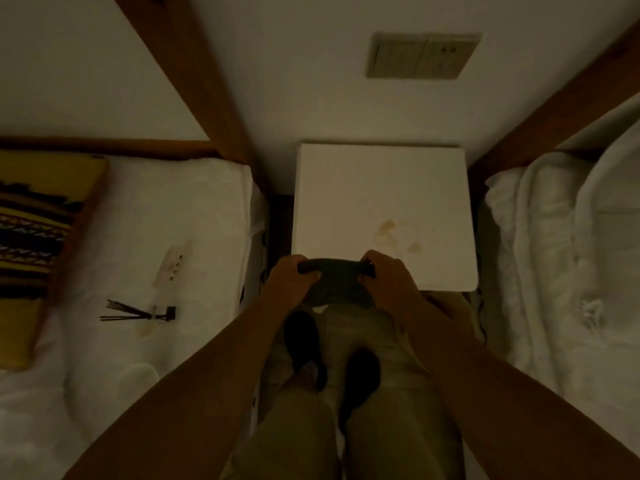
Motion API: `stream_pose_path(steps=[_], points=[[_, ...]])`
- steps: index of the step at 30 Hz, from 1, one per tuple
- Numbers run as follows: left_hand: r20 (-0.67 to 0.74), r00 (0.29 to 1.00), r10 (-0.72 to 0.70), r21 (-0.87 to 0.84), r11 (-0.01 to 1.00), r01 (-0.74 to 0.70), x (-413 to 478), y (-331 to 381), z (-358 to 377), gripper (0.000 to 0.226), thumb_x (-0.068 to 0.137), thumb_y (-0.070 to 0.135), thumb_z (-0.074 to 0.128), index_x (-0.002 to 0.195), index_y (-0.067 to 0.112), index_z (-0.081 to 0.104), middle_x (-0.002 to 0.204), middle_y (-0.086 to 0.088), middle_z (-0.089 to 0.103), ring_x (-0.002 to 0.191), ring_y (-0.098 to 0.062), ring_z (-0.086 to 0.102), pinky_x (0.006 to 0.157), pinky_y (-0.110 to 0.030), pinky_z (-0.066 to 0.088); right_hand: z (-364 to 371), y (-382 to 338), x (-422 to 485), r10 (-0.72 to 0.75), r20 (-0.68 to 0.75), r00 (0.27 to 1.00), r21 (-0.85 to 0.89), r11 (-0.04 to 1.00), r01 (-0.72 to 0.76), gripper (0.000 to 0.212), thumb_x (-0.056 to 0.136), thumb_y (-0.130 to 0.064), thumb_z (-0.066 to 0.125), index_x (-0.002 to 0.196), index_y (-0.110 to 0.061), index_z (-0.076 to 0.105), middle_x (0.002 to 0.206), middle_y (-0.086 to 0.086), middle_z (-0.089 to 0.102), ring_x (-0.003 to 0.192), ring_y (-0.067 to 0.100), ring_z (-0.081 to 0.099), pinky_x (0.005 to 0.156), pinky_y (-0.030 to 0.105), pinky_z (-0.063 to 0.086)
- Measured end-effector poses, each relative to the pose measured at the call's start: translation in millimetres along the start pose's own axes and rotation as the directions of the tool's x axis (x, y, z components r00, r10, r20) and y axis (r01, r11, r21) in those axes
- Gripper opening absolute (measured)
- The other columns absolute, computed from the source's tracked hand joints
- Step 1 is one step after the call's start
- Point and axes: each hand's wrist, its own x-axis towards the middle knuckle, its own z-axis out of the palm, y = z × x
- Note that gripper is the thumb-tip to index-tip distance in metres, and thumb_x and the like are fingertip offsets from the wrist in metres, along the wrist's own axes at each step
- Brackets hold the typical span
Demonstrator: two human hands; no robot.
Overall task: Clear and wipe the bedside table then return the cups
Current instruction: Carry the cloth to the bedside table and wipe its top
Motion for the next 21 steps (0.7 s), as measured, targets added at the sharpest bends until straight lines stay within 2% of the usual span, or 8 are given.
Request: stream_pose_path(steps=[2,5,7,10,13,16,18,21], points=[[-0.047,0.997,-0.063,-0.050,0.997,0.061,29,-12,14,0.022,0.089,0.021,0.065,0.102,0.003,0.064,0.097,-0.014,0.065,0.090,-0.025,0.063,0.081,-0.037,0.054,15,11,26,0.057,-0.012,0.998,0.042,0.998,-0.056,0.015,0.090,-0.022,0.063,0.099,-0.012,0.057,0.095,0.007,0.064,0.086,0.024,0.061,0.077,0.039,0.055],[-0.105,0.992,-0.066,-0.046,0.997,0.061,69,-28,34,0.017,0.089,0.022,0.065,0.096,0.008,0.059,0.084,-0.001,0.059,0.078,-0.014,0.057,0.065,-0.014,0.047,36,29,57,0.102,-0.014,0.995,0.069,0.993,-0.101,0.018,0.089,-0.024,0.064,0.099,-0.012,0.055,0.092,0.007,0.064,0.082,0.024,0.062,0.072,0.040,0.056],[-0.151,0.988,-0.034,-0.003,0.999,0.034,93,-39,44,0.018,0.088,0.025,0.067,0.092,0.012,0.054,0.076,0.006,0.050,0.068,-0.005,0.048,0.055,-0.008,0.042,50,43,74,0.105,-0.018,0.994,0.079,0.992,-0.103,0.023,0.088,-0.026,0.066,0.101,-0.013,0.052,0.092,0.008,0.065,0.079,0.025,0.063,0.069,0.042,0.057],[-0.175,0.985,-0.010,0.037,0.999,0.016,119,-57,56,0.031,0.085,0.028,0.070,0.100,0.011,0.048,0.079,0.005,0.048,0.071,-0.009,0.049,0.057,-0.013,0.041,68,62,91,0.075,-0.048,0.996,-0.015,0.997,-0.076,0.037,0.088,-0.035,0.065,0.110,-0.012,0.047,0.086,0.005,0.061,0.075,0.026,0.063,0.059,0.037,0.051],[-0.168,0.986,0.002,0.061,0.998,0.009,129,-73,62,0.047,0.083,0.036,0.071,0.112,0.011,0.043,0.084,0.006,0.049,0.078,-0.015,0.054,0.065,-0.026,0.047,76,75,98,0.095,-0.066,0.993,-0.159,0.982,-0.105,0.064,0.088,-0.048,0.061,0.132,-0.010,0.036,0.095,0.007,0.063,0.079,0.028,0.063,0.059,0.033,0.046],[-0.162,0.987,0.024,0.085,0.996,-0.010,136,-88,59,0.072,0.077,0.050,0.072,0.129,0.019,0.034,0.109,0.008,0.051,0.096,-0.013,0.054,0.078,-0.028,0.046,76,77,101,0.099,-0.142,0.985,-0.181,0.975,-0.125,0.064,0.087,-0.049,0.062,0.133,-0.014,0.035,0.099,0.004,0.063,0.082,0.025,0.064,0.065,0.038,0.053],[-0.185,0.982,0.038,0.068,0.997,-0.025,142,-89,55,0.084,0.070,0.061,0.069,0.137,0.032,0.025,0.129,0.005,0.045,0.111,-0.013,0.048,0.091,-0.033,0.044,80,72,99,-0.048,-0.259,0.965,-0.157,0.988,0.007,0.048,0.087,-0.037,0.066,0.124,-0.013,0.046,0.103,0.006,0.062,0.089,0.026,0.062,0.069,0.039,0.054],[-0.271,0.949,0.161,0.226,0.969,-0.099,166,-72,51,0.085,0.070,0.063,0.065,0.139,0.028,0.028,0.140,-0.007,0.039,0.124,-0.025,0.042,0.101,-0.047,0.042,103,58,99,-0.422,-0.299,0.856,-0.273,0.897,0.347,0.035,0.083,-0.018,0.067,0.115,-0.006,0.061,0.114,0.014,0.061,0.103,0.032,0.058,0.085,0.042,0.051]])
